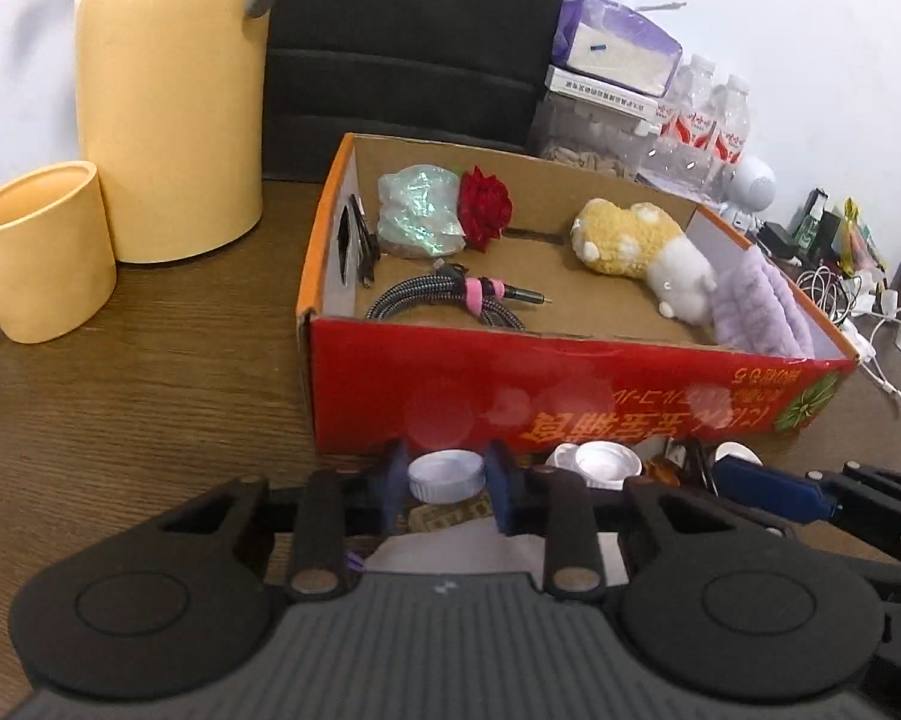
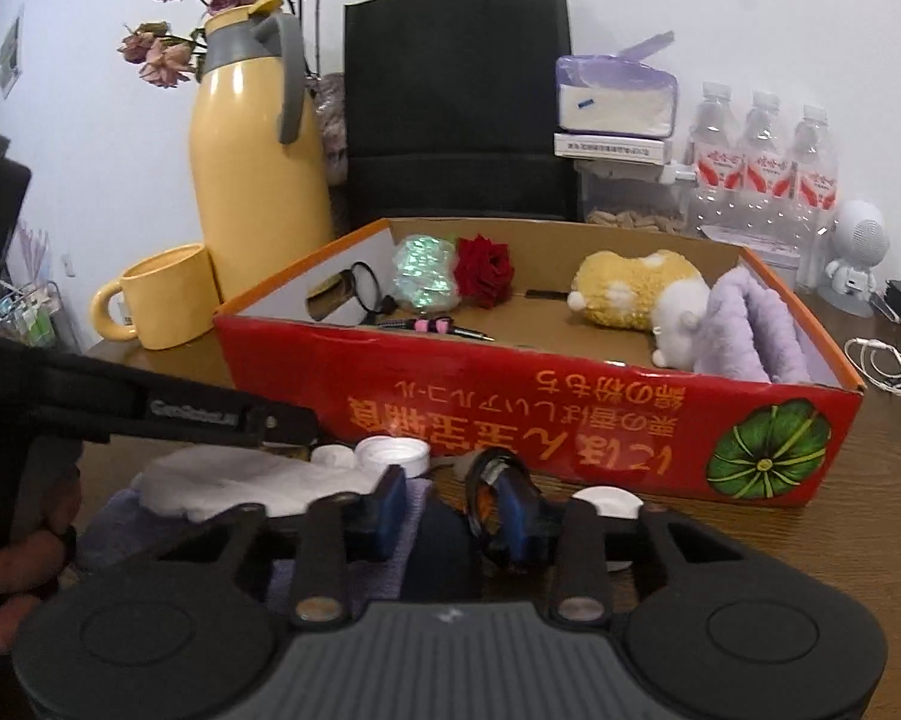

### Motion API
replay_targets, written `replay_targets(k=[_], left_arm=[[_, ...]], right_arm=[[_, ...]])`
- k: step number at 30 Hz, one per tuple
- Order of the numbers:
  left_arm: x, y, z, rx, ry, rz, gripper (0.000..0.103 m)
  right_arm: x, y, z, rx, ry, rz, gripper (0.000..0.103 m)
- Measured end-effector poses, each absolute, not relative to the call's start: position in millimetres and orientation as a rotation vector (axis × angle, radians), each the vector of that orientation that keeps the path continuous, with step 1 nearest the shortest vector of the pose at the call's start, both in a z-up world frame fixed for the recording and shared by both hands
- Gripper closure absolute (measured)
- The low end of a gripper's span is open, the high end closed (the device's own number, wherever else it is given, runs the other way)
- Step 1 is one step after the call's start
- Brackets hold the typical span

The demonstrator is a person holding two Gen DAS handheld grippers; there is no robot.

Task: Organize objects
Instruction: 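Grasp the white bottle cap with left tool while right tool grasps the black cable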

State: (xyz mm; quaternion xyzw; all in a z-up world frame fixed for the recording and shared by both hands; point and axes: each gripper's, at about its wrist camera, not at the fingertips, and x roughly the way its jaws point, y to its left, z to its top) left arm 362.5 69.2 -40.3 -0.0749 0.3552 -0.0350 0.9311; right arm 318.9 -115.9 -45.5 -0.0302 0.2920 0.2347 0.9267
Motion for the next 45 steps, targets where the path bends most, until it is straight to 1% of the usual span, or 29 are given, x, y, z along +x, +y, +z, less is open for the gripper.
replay_targets(k=[4, 7, 8, 10, 13, 17, 19, 23, 28, 31, 32, 34, 35, 36, 37, 38, 40, 42, 43, 44, 45], left_arm=[[353.5, 66.9, -38.9, -0.128, 0.691, -0.056, 0.075], [338.0, 64.6, -28.6, -0.088, 0.627, -0.009, 0.075], [328.9, 62.8, -23.2, -0.076, 0.597, 0.009, 0.075], [308.7, 58.7, -13.8, -0.073, 0.558, 0.041, 0.075], [268.8, 48.9, -2.4, -0.102, 0.538, 0.043, 0.075], [214.0, 30.8, 7.6, -0.112, 0.54, -0.004, 0.074], [191.1, 21.7, 4.7, -0.096, 0.572, -0.029, 0.074], [155.3, 11.0, -14.1, -0.082, 0.649, -0.026, 0.074], [117.3, -4.3, -35.5, -0.012, 0.673, -0.012, 0.074], [102.9, -10.1, -41.8, 0.015, 0.668, -0.018, 0.073], [100.3, -10.6, -42.5, 0.021, 0.672, -0.017, 0.071], [99.2, -9.8, -45.8, 0.022, 0.69, -0.036, 0.053], [98.0, -9.7, -47.4, 0.025, 0.694, -0.04, 0.035], [96.3, -10.4, -48.9, 0.034, 0.69, -0.041, 0.03], [95.8, -11.4, -50.1, 0.043, 0.684, -0.04, 0.031], [96.8, -11.0, -51.3, 0.039, 0.689, -0.039, 0.033], [98.7, -10.0, -50.9, 0.027, 0.69, -0.044, 0.035], [100.9, -8.6, -50.3, 0.028, 0.688, -0.049, 0.043], [101.9, -7.4, -50.1, 0.024, 0.687, -0.05, 0.044], [102.5, -6.7, -49.8, 0.024, 0.685, -0.059, 0.052], [103.1, -6.8, -49.2, 0.025, 0.684, -0.07, 0.065]], right_arm=[[315.3, -116.7, -47.3, -0.078, 0.583, 0.496, 0.086], [320.3, -123.5, -46.6, -0.024, 0.598, 0.503, 0.094], [322.4, -128.8, -46.3, 0.012, 0.608, 0.501, 0.098], [328.0, -144.0, -46.7, 0.121, 0.655, 0.491, 0.102], [322.9, -164.4, -42.3, 0.218, 0.68, 0.463, 0.102], [277.8, -181.6, -18.3, 0.24, 0.591, 0.473, 0.102], [248.9, -189.9, -8.7, 0.234, 0.561, 0.488, 0.102], [188.5, -198.8, -6.2, 0.131, 0.564, 0.503, 0.102], [115.9, -190.3, -27.1, -0.093, 0.59, 0.467, 0.101], [90.6, -187.8, -38.2, -0.157, 0.582, 0.464, 0.094], [85.7, -188.3, -40.5, -0.163, 0.588, 0.45, 0.09], [77.9, -193.4, -41.0, -0.146, 0.582, 0.437, 0.081], [75.5, -197.1, -39.9, -0.127, 0.575, 0.43, 0.066], [75.5, -198.9, -39.5, -0.115, 0.569, 0.42, 0.045], [75.8, -200.1, -40.2, -0.108, 0.564, 0.409, 0.038], [78.1, -199.7, -41.4, -0.113, 0.565, 0.406, 0.037], [85.7, -197.4, -46.4, -0.132, 0.584, 0.419, 0.038], [93.1, -193.9, -52.5, -0.139, 0.609, 0.429, 0.037], [96.6, -193.1, -55.7, -0.135, 0.619, 0.429, 0.036], [101.5, -191.6, -58.9, -0.128, 0.638, 0.421, 0.036], [103.0, -190.2, -61.7, -0.122, 0.639, 0.412, 0.037]])
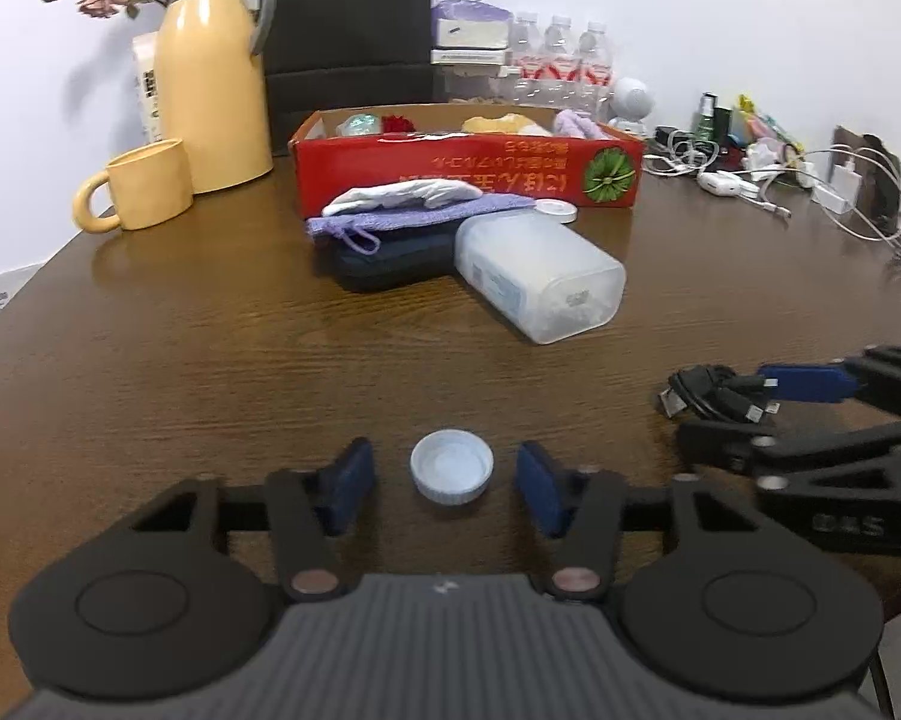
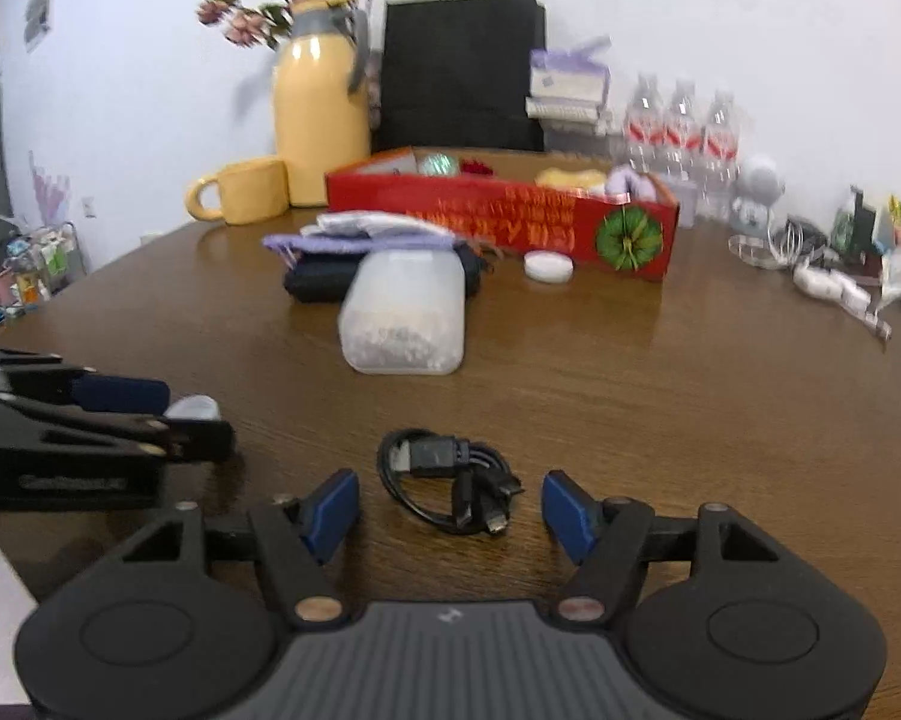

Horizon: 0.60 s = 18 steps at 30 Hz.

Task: Organize objects
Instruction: 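Grasp the white bottle cap with left tool while right tool grasps the black cable, then drop the cap and black cable into the red box, opening both tools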

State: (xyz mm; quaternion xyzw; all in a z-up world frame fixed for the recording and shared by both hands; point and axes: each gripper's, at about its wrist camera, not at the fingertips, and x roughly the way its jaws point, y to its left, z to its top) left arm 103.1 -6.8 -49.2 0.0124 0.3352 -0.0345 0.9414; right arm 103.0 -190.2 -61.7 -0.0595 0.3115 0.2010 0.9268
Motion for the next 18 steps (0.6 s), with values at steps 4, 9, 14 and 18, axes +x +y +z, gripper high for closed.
replay_targets(k=[4, 9, 14, 18], left_arm=[[102.8, -9.8, -46.8, 0.044, 0.698, -0.095, 0.073], [93.9, -9.3, -41.3, -0.014, 0.708, -0.155, 0.073], [106.2, 5.2, -16.2, -0.127, 0.665, -0.281, 0.073], [160.0, 23.5, 36.4, -0.085, 0.547, -0.288, 0.073]], right_arm=[[105.7, -186.1, -62.0, -0.116, 0.634, 0.39, 0.045], [91.7, -190.1, -55.6, -0.107, 0.636, 0.401, 0.059], [93.3, -204.9, -29.3, -0.061, 0.584, 0.398, 0.059], [134.3, -206.2, 10.1, -0.057, 0.51, 0.467, 0.059]])
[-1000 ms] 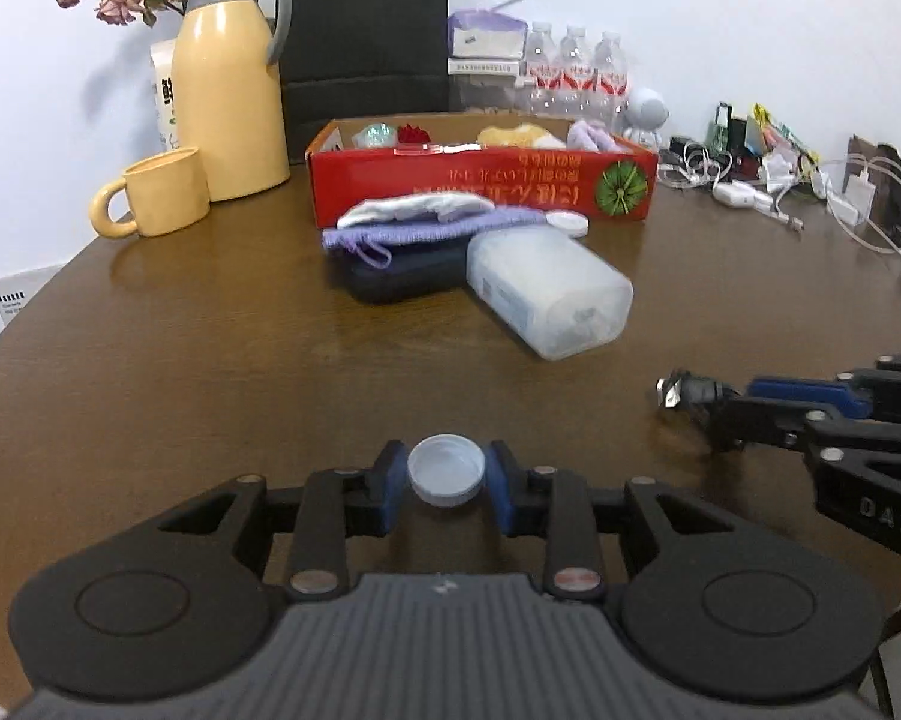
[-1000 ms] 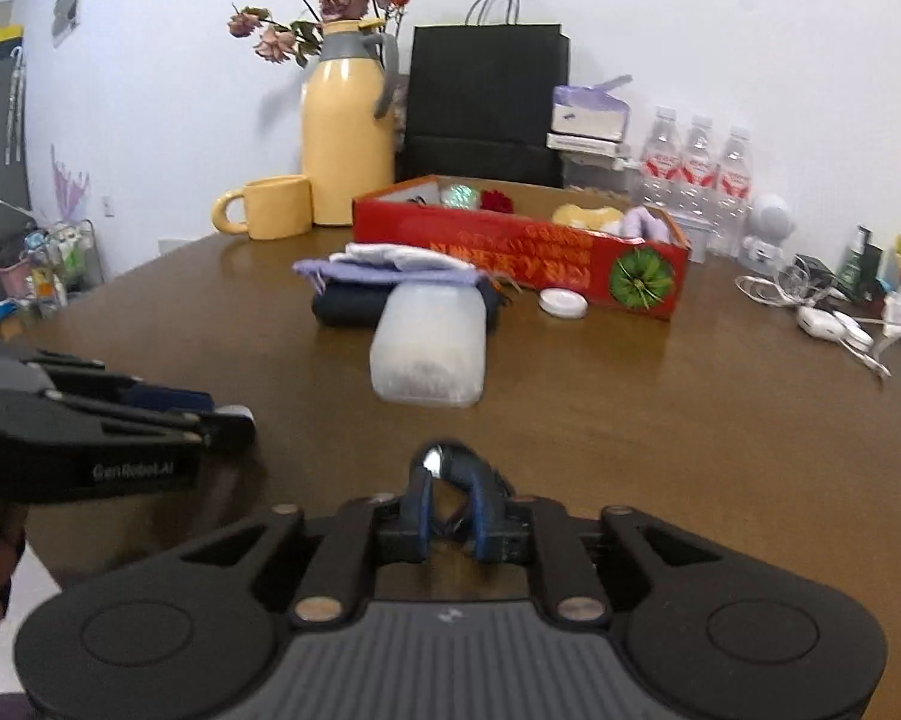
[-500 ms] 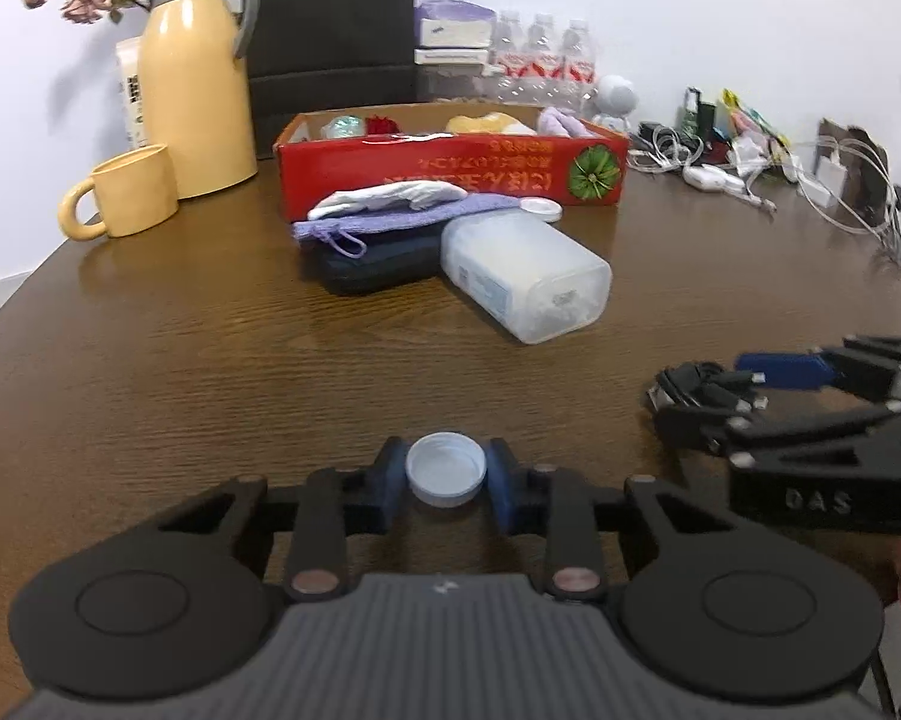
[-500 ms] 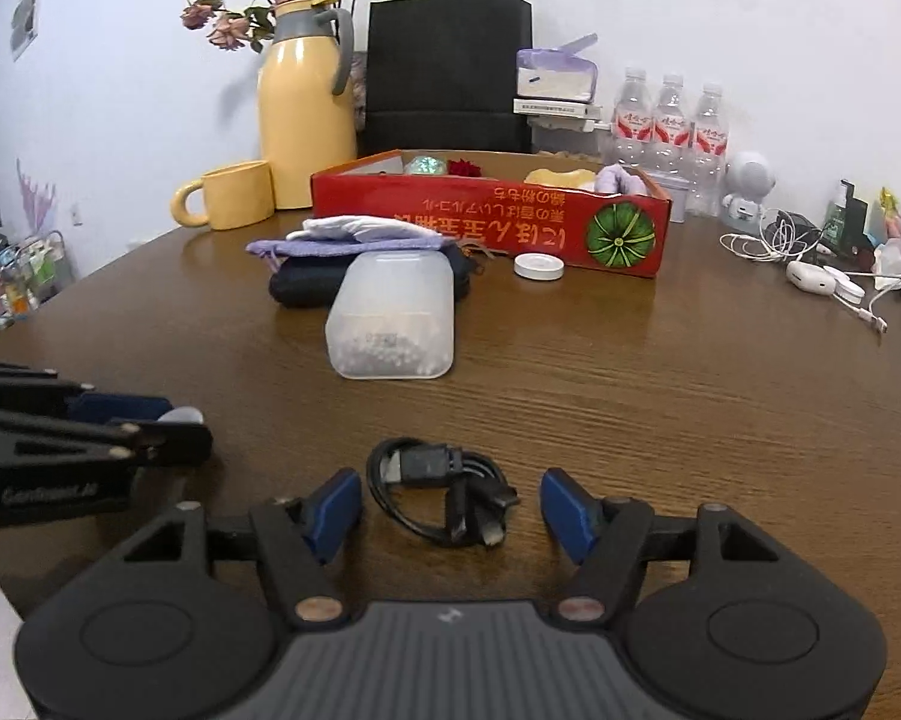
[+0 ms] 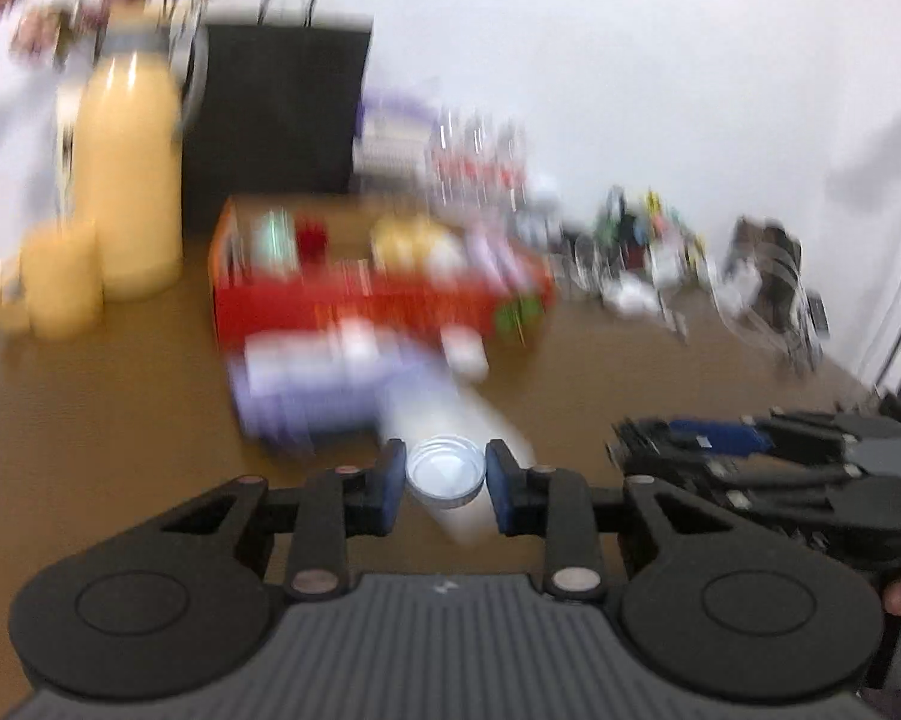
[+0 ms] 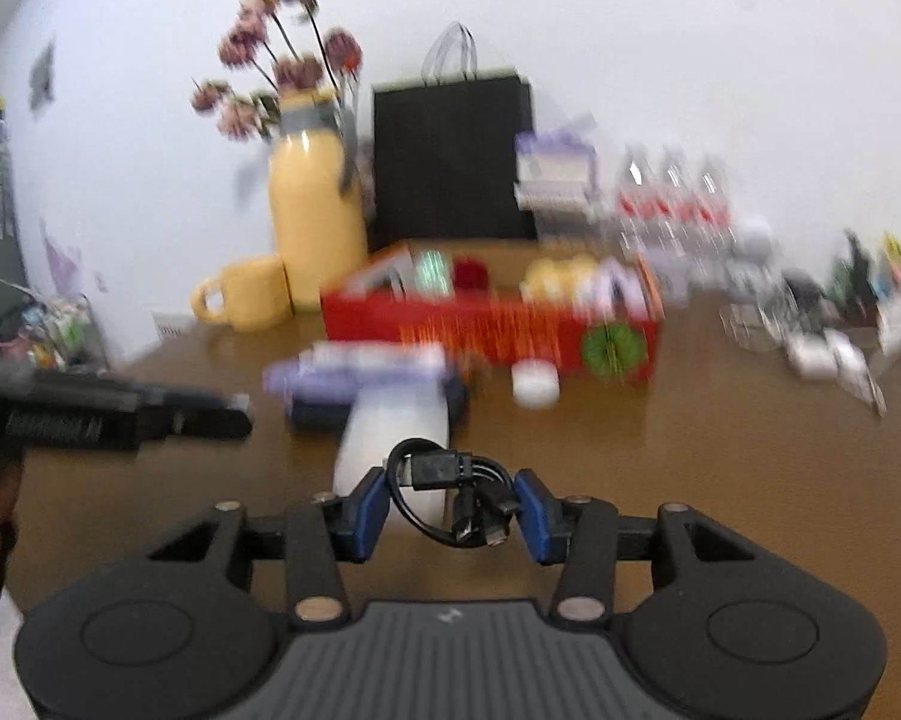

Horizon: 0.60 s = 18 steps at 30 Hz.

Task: Organize objects
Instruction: 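Drop the cap and black cable into the red box, opening both tools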

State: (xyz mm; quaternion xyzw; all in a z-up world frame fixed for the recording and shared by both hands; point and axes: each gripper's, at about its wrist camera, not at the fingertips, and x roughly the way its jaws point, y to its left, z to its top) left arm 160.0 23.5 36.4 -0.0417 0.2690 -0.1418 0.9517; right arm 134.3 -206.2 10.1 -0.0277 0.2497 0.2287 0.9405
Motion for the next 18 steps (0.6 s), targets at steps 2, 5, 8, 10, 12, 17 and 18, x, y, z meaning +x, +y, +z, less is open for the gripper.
replay_targets(k=[2, 5, 8, 10, 12, 17, 18], left_arm=[[210.0, 31.1, 60.4, -0.047, 0.534, -0.289, 0.073], [297.1, 34.9, 80.9, -0.044, 0.599, -0.28, 0.073], [385.7, 24.8, 77.0, 0.047, 0.646, -0.231, 0.073], [437.0, 17.8, 56.8, 0.134, 0.686, -0.22, 0.073], [484.3, 15.8, 36.2, 0.144, 0.788, -0.213, 0.073], [538.9, 14.2, 4.5, 0.158, 0.84, -0.204, 0.059], [542.2, 13.8, 2.3, 0.164, 0.838, -0.196, 0.051]], right_arm=[[173.6, -197.4, 31.4, -0.073, 0.475, 0.49, 0.059], [254.7, -173.6, 56.9, -0.068, 0.49, 0.506, 0.058], [352.9, -152.6, 68.1, 0.047, 0.573, 0.493, 0.058], [415.6, -142.0, 64.0, 0.105, 0.624, 0.464, 0.058], [473.0, -130.5, 52.8, 0.14, 0.691, 0.418, 0.058], [556.2, -100.5, 14.0, 0.142, 0.774, 0.325, 0.053], [562.3, -99.6, 8.7, 0.151, 0.779, 0.312, 0.046]])
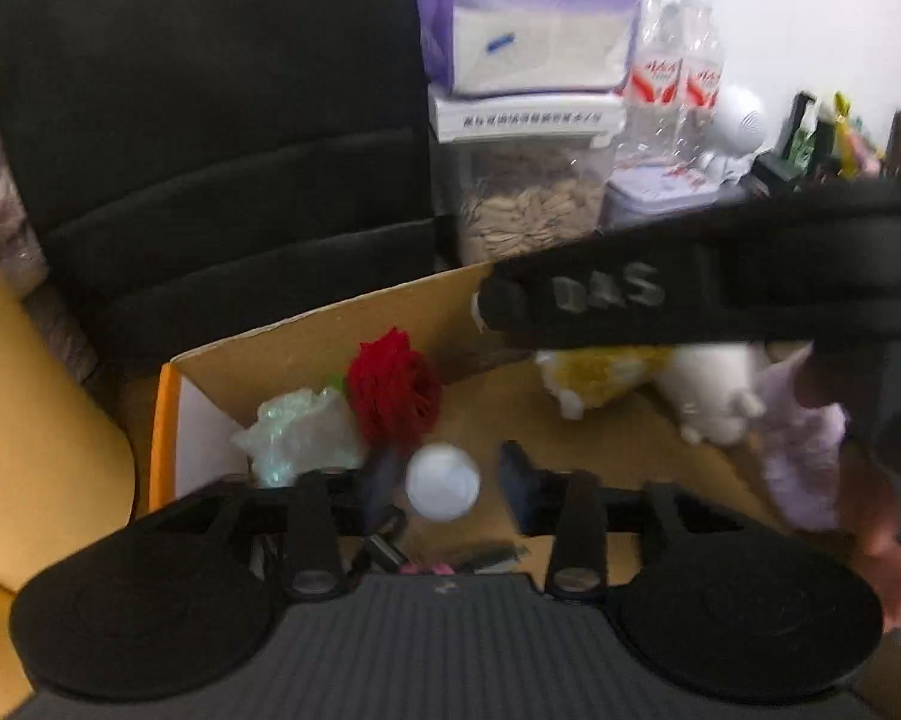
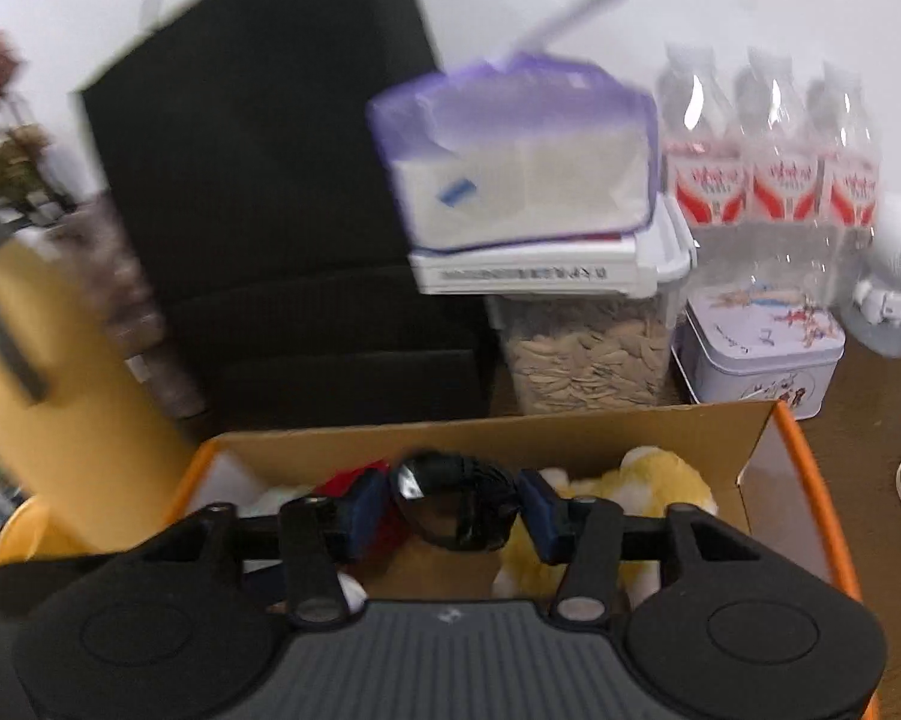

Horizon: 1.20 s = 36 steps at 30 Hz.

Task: Organize objects
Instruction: 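Drop the cap and black cable into the red box, opening both tools, then move both tools back toward the white caps on the table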

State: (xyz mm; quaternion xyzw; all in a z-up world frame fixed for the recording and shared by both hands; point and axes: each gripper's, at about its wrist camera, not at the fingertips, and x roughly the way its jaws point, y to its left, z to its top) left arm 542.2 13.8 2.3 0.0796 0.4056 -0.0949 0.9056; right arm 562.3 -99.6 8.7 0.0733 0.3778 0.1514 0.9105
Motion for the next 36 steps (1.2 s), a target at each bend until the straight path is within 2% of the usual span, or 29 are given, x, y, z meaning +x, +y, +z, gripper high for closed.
replay_targets(k=[2, 5, 7, 9, 13, 14, 17, 18, 20, 26, 30, 36], left_arm=[[542.9, 16.6, 2.2, 0.156, 0.823, -0.194, 0.046], [533.4, 24.7, 13.7, 0.129, 0.804, -0.196, 0.045], [523.6, 25.4, 26.0, 0.126, 0.777, -0.183, 0.041], [506.7, 29.7, 43.6, 0.118, 0.733, -0.167, 0.029], [446.0, 34.1, 74.8, 0.108, 0.638, -0.116, 0.022], [425.9, 34.5, 80.7, 0.103, 0.619, -0.104, 0.018], [361.4, 27.2, 92.6, 0.102, 0.535, -0.101, 0.014], [333.8, 23.4, 94.3, 0.105, 0.496, -0.104, 0.007], [289.2, 13.9, 95.0, 0.11, 0.436, -0.11, 0.002], [178.1, -23.5, 70.7, 0.029, 0.368, -0.131, 0.0], [139.3, -39.7, 40.3, -0.04, 0.444, -0.138, 0.0], [105.3, -41.7, -0.9, 0.006, 0.561, -0.08, 0.0]], right_arm=[[567.2, -102.5, 3.5, 0.179, 0.783, 0.305, 0.038], [556.7, -113.6, 11.3, 0.216, 0.747, 0.304, 0.036], [544.9, -121.1, 23.5, 0.218, 0.725, 0.291, 0.033], [533.1, -126.2, 37.7, 0.198, 0.705, 0.284, 0.032], [477.5, -143.2, 69.7, 0.138, 0.626, 0.29, 0.023], [455.9, -147.6, 76.6, 0.122, 0.601, 0.296, 0.021], [391.6, -164.1, 87.6, 0.085, 0.538, 0.348, 0.018], [370.4, -169.9, 89.4, 0.077, 0.521, 0.367, 0.017], [323.9, -180.4, 85.7, 0.063, 0.49, 0.412, 0.017], [197.2, -215.5, 53.4, 0.044, 0.429, 0.413, 0.016], [144.4, -243.8, 28.4, 0.086, 0.463, 0.369, 0.014], [92.5, -259.6, 1.1, 0.066, 0.522, 0.299, 0.014]])
